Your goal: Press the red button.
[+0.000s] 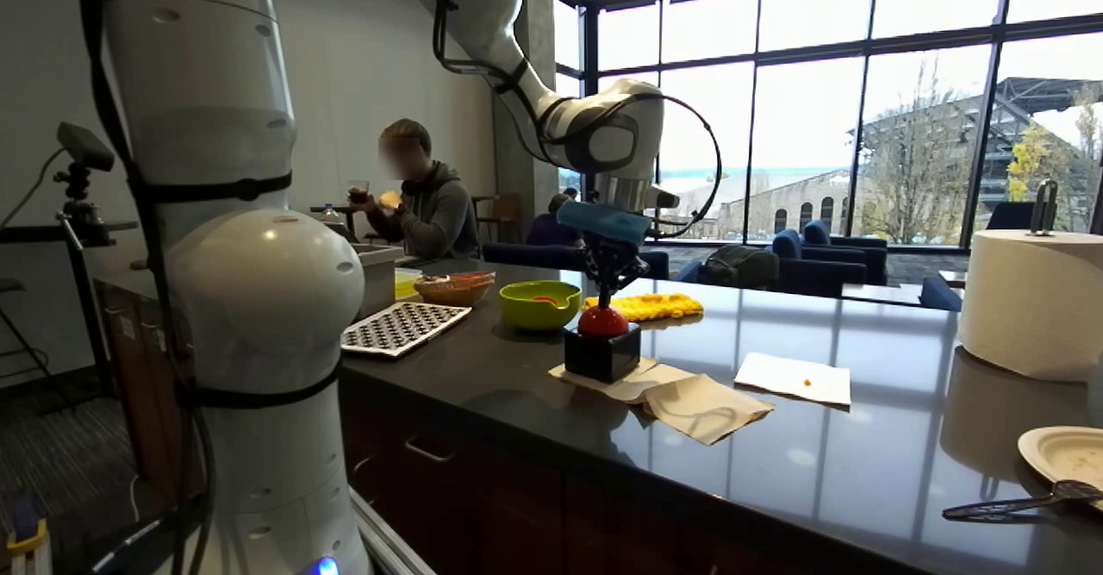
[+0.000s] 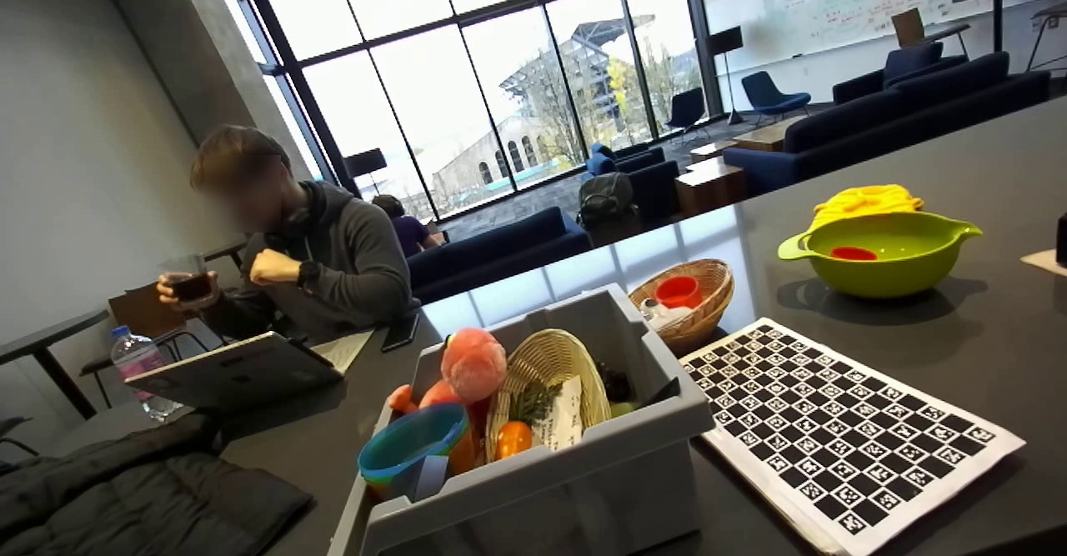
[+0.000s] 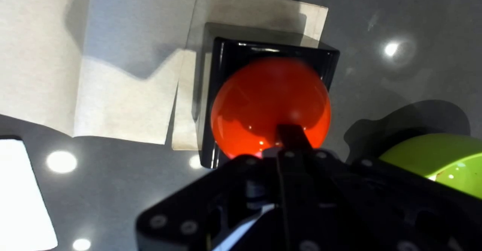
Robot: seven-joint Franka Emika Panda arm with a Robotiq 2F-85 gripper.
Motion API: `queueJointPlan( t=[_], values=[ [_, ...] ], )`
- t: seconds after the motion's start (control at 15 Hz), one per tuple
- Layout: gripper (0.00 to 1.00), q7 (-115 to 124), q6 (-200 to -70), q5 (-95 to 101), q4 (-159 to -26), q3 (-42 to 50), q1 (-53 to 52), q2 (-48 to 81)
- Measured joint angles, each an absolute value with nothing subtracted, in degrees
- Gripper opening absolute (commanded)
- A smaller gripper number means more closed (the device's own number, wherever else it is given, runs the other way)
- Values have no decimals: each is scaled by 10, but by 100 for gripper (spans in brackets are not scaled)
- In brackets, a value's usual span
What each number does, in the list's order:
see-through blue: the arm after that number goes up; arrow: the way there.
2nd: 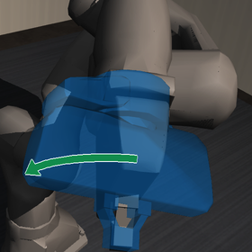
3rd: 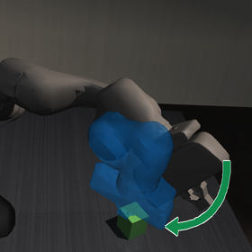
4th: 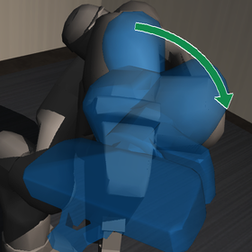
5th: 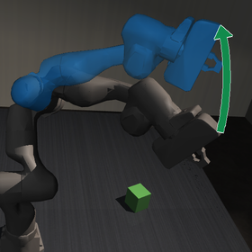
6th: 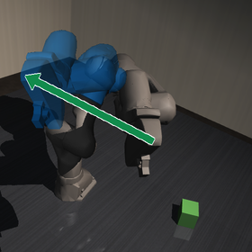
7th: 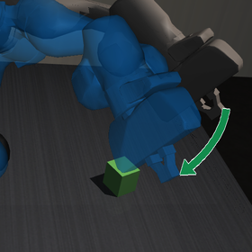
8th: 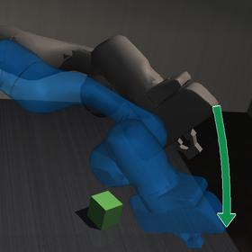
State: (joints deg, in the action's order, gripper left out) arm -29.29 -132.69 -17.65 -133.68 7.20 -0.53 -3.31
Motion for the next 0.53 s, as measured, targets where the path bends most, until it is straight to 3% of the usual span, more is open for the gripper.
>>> queueJointPlan(
  t=[0.47, 0.53],
  values=[
    [0, -289, -1322, -176, -1333, 71, -4, -31],
    [8, -289, -1322, -176, -1333, 71, -4, -31]
  ],
)
